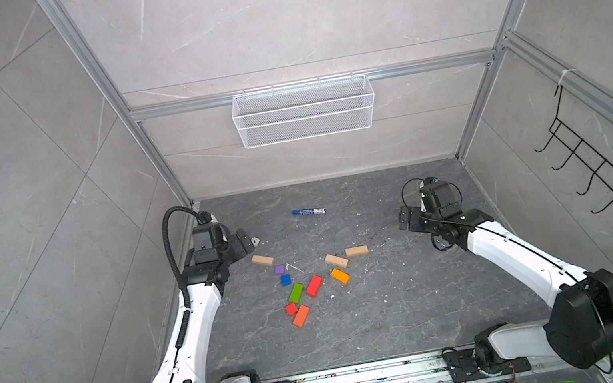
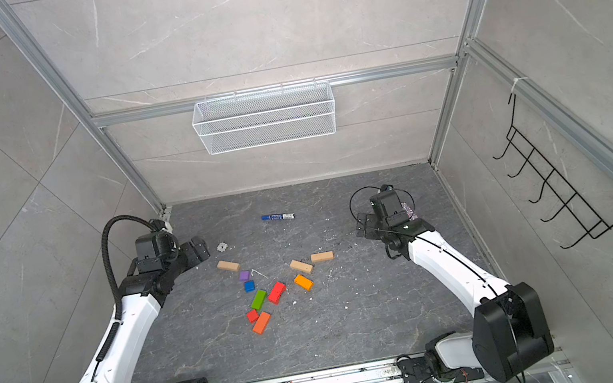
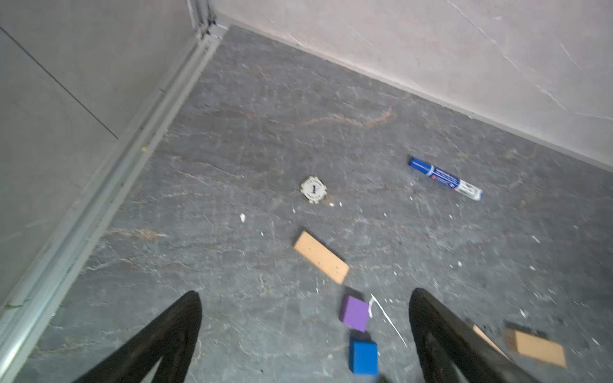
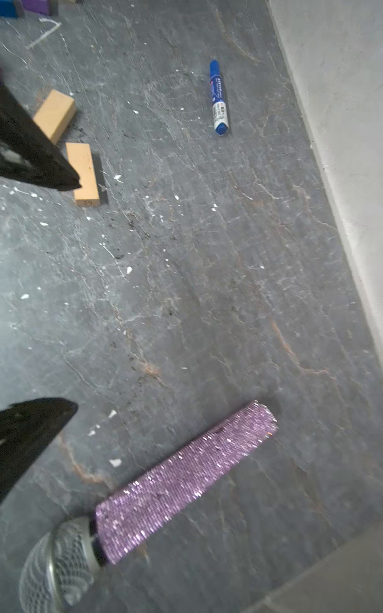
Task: Build the wood block tower
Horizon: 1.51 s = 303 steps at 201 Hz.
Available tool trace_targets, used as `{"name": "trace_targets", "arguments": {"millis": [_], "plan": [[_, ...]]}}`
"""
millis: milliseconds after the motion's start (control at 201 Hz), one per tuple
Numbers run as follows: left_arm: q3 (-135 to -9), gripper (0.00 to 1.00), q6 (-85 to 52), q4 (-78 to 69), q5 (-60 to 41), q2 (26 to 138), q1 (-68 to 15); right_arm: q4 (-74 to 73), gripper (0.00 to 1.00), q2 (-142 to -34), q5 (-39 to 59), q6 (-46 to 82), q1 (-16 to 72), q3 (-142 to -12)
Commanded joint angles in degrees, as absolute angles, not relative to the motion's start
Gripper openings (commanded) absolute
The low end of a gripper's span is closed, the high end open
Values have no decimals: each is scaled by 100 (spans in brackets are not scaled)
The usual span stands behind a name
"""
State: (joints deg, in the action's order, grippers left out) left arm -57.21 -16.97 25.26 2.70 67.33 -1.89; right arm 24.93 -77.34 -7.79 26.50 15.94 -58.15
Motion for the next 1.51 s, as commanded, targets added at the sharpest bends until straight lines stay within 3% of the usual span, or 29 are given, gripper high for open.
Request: {"name": "trace_targets", "arguments": {"millis": [0,443,981,1503], "plan": [[-6033,100,-1724,3226,-715,6684,-209,3417,99,-7960,-412,3440,1717,-5950],[-5970,100,-1813,3323,-2387,6919,-882,3915,99,-8479,-1234,3381,2994,-6509],[-5985,100,-1654,3413,-2166,6850,-1019,2983,98,-9878,-708,3305,3442,-7312],[-5888,100,-1859,3349,-1565,6785,-1032,2990,96,-10970,-985,3294,3560,-8018]]}}
